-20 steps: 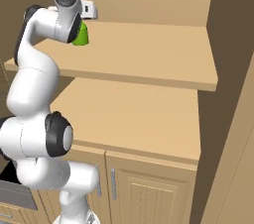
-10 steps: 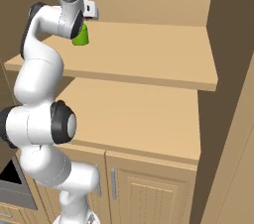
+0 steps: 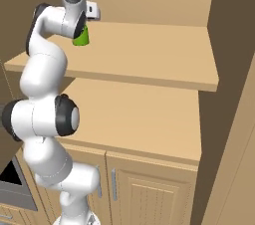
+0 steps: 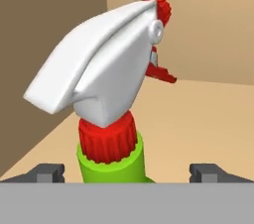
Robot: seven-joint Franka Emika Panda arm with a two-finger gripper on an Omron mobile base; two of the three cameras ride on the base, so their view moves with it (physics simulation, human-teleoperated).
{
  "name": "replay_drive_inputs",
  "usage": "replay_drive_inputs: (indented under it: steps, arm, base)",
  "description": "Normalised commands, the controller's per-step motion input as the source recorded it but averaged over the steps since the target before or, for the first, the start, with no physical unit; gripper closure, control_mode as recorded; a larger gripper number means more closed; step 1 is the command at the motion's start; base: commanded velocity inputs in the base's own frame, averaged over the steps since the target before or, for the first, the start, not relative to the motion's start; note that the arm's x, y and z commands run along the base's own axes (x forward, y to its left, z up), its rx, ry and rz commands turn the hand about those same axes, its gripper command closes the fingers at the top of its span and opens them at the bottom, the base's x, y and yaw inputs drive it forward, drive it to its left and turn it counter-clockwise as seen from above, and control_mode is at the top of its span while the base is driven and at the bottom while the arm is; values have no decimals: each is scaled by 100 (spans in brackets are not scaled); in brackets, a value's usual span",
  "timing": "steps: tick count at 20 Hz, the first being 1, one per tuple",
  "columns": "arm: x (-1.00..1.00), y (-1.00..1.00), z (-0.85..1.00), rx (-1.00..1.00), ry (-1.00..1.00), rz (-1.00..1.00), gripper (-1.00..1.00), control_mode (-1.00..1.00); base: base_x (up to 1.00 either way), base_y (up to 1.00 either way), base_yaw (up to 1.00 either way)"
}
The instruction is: Move the cutting board and knife to the sink. Then move spray from the cabinet to the counter.
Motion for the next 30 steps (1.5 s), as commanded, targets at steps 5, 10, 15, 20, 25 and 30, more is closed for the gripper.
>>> replay_drive_inputs:
  steps: [5,10,15,20,25,30]
  arm:
    - [23,4,-4,0,0,0,-100,-100]
    - [7,6,-4,0,0,0,-100,-100]
    - [0,6,-3,0,0,0,100,-100]
    - [-3,0,-2,0,0,0,100,-100]
    - [-32,-6,-1,0,-7,0,100,-100]
    - [-72,-16,-2,2,-16,0,100,-100]
  base:
    - [0,0,0]
    - [0,0,0]
    - [0,0,0]
    - [0,0,0]
    - [0,0,0]
    - [0,0,0]
